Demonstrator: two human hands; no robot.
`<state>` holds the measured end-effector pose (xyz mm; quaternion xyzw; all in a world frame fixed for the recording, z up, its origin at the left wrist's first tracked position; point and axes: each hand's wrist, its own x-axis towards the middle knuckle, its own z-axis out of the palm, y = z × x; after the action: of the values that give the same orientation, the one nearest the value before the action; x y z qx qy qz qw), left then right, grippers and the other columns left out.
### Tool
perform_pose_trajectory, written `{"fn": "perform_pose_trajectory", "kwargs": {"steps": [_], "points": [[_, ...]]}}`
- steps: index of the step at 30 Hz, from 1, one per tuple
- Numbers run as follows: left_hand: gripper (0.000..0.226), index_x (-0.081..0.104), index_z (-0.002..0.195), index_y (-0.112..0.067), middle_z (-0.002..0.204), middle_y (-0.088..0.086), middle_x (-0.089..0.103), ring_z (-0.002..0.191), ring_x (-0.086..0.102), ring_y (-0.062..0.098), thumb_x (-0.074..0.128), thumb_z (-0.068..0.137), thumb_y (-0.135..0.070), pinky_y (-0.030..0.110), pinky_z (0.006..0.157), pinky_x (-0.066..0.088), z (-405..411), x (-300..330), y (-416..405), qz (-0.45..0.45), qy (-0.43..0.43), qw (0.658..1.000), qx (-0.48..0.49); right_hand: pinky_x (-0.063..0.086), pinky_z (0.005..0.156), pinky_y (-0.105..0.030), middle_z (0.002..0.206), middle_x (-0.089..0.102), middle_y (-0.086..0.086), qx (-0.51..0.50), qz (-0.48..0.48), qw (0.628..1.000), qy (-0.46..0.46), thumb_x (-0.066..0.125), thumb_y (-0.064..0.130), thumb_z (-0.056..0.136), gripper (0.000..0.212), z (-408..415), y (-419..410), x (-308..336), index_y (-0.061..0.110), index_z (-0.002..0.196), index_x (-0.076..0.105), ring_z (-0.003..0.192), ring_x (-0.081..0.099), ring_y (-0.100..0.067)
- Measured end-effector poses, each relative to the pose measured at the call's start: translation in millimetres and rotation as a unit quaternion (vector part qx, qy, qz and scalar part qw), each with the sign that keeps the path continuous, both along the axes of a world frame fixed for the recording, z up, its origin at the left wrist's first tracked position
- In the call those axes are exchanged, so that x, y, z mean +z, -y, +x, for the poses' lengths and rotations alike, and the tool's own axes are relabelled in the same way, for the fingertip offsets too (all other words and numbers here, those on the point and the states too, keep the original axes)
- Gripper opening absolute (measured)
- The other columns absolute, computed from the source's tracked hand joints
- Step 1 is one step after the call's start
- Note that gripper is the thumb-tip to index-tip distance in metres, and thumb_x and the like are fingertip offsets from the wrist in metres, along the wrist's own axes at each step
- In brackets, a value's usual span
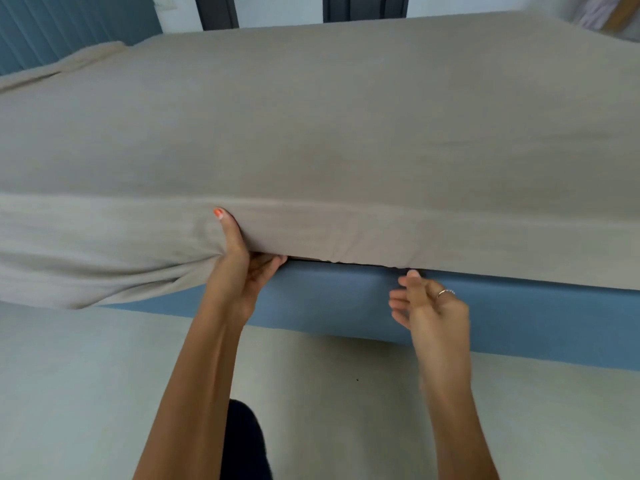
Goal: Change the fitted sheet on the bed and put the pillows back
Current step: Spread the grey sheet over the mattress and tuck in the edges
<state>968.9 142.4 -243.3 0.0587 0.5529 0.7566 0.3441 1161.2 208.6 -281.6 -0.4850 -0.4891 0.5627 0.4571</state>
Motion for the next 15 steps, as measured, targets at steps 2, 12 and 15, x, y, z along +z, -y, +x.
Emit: {"fn": "perform_pose_trajectory", "kwargs": {"steps": [2, 12, 15], "points": [[0.074, 0.052, 0.12, -0.014, 0.107, 0.008, 0.066, 0.087, 0.072, 0.015, 0.035, 0.084, -0.076, 0.021, 0.073, 0.058, -4.5, -4.0, 0.3, -0.044, -0.035, 0.998, 0.012, 0.056, 0.083, -0.041, 0.066, 0.069, 0.005, 0.015, 0.027, 0.998, 0.045, 0.054, 0.03, 0.096, 0.023, 5.9, 7.0, -6.7, 0.019, 0.079, 0.067, 0.07, 0.067, -0.012], [0.034, 0.052, 0.117, -0.007, 0.111, 0.013, 0.065, 0.1, 0.066, 0.021, 0.058, 0.094, -0.031, 0.029, 0.082, 0.054, 0.3, -34.4, 42.2, 0.079, 0.208, 0.972, 0.072, 0.055, 0.076, -0.03, 0.076, 0.071, 0.01, 0.149, 0.064, 0.969, 0.185, 0.057, 0.017, 0.093, 0.017, -23.9, 60.5, -13.9, 0.023, 0.08, 0.067, 0.071, 0.068, -0.006], [0.026, 0.053, 0.121, -0.006, 0.114, 0.01, 0.063, 0.096, 0.064, 0.02, 0.051, 0.099, -0.019, 0.028, 0.081, 0.051, -23.7, -54.5, 73.1, 0.036, 0.241, 0.966, 0.092, 0.052, 0.075, -0.027, 0.071, 0.069, 0.009, 0.204, 0.104, 0.938, 0.259, 0.056, 0.026, 0.093, 0.016, -52.4, 67.0, -3.6, 0.025, 0.081, 0.066, 0.072, 0.066, -0.004]]}}
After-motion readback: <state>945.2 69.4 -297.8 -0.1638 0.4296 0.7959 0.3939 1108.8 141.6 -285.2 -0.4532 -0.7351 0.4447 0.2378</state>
